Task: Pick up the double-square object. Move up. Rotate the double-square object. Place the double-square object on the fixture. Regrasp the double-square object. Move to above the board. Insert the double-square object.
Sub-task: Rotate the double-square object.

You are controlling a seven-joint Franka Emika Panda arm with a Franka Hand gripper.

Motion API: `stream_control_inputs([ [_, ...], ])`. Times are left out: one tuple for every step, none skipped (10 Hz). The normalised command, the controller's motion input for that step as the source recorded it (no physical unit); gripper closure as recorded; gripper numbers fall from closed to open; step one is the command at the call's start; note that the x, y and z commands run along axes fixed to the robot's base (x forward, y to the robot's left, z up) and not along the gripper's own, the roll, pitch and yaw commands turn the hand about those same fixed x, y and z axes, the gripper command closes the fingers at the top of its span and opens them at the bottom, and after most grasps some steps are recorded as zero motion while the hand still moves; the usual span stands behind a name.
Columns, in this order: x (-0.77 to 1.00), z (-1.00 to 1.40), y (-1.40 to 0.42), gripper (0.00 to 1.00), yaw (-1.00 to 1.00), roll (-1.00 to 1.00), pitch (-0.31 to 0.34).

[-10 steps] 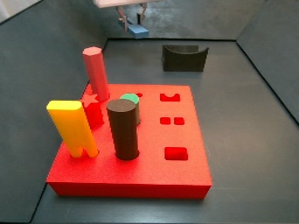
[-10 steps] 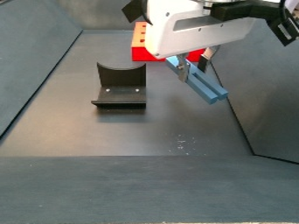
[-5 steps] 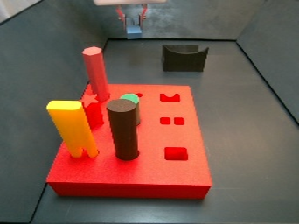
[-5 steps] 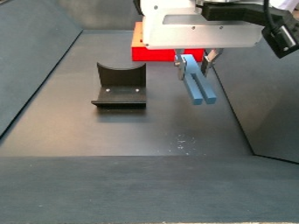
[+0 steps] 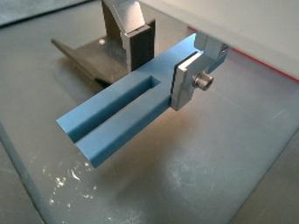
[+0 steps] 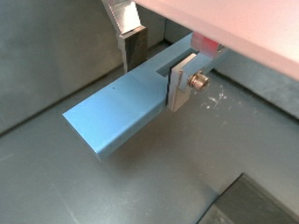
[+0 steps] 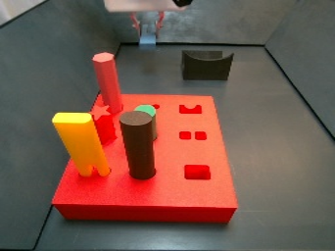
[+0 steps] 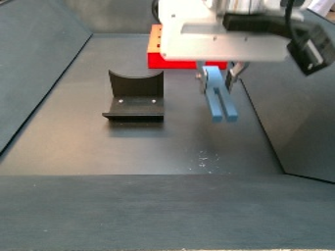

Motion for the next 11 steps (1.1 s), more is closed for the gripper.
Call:
stream_control_inputs([
  [0.02,-1.00,0.00,1.00,0.04,-0.01,-0.027],
  [0.03,-1.00,0.00,1.00,0.03,-0.02,-0.031],
  [0.04,-0.92,0.00,1.00,0.02,-0.04,-0.032],
  [0.04,-0.77,0.00,1.00,0.02,-0.05,-0.034],
  [0.04,-0.63,0.00,1.00,0.02,-0.05,-0.038],
  [0.04,-0.49,0.00,1.00,0.02,-0.06,-0.045],
  [0.03,-0.32,0.00,1.00,0.02,-0.07,-0.053],
  [0.03,-0.19,0.00,1.00,0.02,-0.08,-0.060],
  [0.00,0.00,0.00,0.00,0.00,0.00,0.000],
  [0.00,1.00,0.00,0.00,0.00,0.00,0.000],
  [-0.01,1.00,0.00,0.00,0.00,0.00,0.015],
])
